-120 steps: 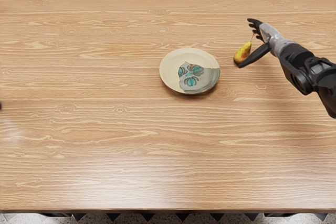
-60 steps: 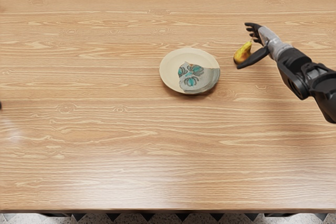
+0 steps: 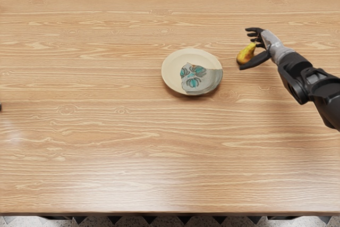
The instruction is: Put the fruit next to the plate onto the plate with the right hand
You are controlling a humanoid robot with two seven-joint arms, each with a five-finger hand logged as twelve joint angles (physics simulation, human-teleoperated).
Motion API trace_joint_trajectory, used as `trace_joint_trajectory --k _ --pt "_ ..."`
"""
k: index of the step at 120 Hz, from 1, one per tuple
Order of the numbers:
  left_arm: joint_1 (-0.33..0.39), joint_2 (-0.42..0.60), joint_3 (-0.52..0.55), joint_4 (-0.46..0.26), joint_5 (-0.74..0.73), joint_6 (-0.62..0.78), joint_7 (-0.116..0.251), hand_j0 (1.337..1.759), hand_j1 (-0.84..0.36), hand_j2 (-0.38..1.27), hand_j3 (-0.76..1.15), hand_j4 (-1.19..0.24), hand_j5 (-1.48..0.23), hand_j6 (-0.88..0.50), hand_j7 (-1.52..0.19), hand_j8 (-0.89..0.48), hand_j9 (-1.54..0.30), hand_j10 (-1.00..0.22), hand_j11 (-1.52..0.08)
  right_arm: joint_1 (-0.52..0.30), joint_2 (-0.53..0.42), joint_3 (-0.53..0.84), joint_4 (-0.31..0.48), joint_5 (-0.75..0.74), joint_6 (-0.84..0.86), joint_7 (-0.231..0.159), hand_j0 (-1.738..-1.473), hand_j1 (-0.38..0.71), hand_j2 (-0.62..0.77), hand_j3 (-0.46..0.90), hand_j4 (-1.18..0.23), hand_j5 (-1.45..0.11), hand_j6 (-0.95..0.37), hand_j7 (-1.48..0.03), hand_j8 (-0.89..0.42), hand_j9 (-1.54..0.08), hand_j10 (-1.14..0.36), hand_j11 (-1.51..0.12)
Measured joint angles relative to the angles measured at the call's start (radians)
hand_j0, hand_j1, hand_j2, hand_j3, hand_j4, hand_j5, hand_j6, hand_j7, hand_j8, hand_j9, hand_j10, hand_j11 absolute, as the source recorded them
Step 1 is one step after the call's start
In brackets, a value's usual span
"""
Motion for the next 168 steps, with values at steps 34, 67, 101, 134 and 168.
trace_joint_trajectory --k 34,67,101,134,168 --pt "0.000 0.000 0.000 0.000 0.000 0.000 0.000 1.658 0.35 0.00 0.00 0.00 0.00 0.00 0.00 0.00 0.00 0.00 0.00 -0.017 -0.002 -0.008 -0.025 -0.002 -0.003 -0.001 -1.658 -0.09 -0.04 0.00 -0.22 -0.29 -0.22 -0.28 -0.22 -0.29 -0.22 -0.29" --pt "0.000 0.000 0.000 0.000 0.000 0.000 0.000 1.658 0.35 0.00 0.00 0.00 0.00 0.00 0.00 0.00 0.00 0.00 0.00 -0.016 0.048 -0.007 -0.026 0.000 -0.016 -0.007 -1.658 0.01 -0.06 0.00 -0.30 -0.39 -0.30 -0.39 -0.30 -0.39 -0.30 -0.39" --pt "0.000 0.000 0.000 0.000 0.000 0.000 0.000 1.658 0.35 0.00 0.00 0.00 0.00 0.00 0.00 0.00 0.00 0.00 0.00 -0.006 0.040 -0.034 -0.024 0.004 0.055 -0.022 -1.655 0.42 -0.05 0.00 -0.72 -0.87 -0.70 -0.90 -0.34 -0.89 -0.21 -0.92" --pt "0.000 0.000 0.000 0.000 0.000 0.000 0.000 1.658 0.35 0.00 0.00 0.00 0.00 0.00 0.00 0.00 0.00 0.00 0.00 0.054 -0.152 -0.044 -0.016 0.023 0.383 -0.056 -1.640 0.46 -0.03 0.00 -0.82 -1.10 -0.83 -1.07 -0.31 -1.10 -0.14 -1.13" --pt "0.000 0.000 0.000 0.000 0.000 0.000 0.000 1.658 0.35 0.00 0.00 0.00 0.00 0.00 0.00 0.00 0.00 0.00 0.00 0.233 -0.168 -0.038 0.065 0.031 0.534 -0.063 -1.633 0.51 -0.15 0.00 -0.86 -1.13 -0.86 -1.12 -0.47 -1.14 -0.19 -1.17"
